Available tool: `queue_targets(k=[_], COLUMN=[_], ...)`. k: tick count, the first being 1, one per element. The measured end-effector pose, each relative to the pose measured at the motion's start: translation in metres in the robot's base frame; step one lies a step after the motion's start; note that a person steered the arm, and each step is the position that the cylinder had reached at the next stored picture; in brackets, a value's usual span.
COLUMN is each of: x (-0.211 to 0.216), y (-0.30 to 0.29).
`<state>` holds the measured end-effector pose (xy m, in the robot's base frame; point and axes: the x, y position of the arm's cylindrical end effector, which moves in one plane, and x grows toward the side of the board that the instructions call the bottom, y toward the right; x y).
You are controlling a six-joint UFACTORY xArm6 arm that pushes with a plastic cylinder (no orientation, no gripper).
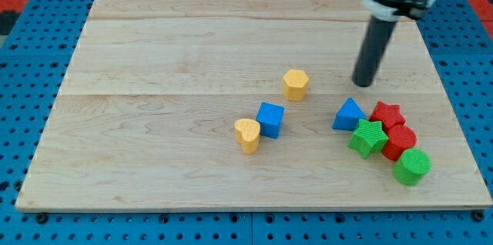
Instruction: Nudge the red star along with blue triangle close to yellow hexagon
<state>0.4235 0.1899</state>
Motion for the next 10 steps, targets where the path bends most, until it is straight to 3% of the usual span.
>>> queue_targets(k=[1,2,6,10], x=[0.001,0.052,0.079,0.090], y=[0.070,0.089,0.102,0.013])
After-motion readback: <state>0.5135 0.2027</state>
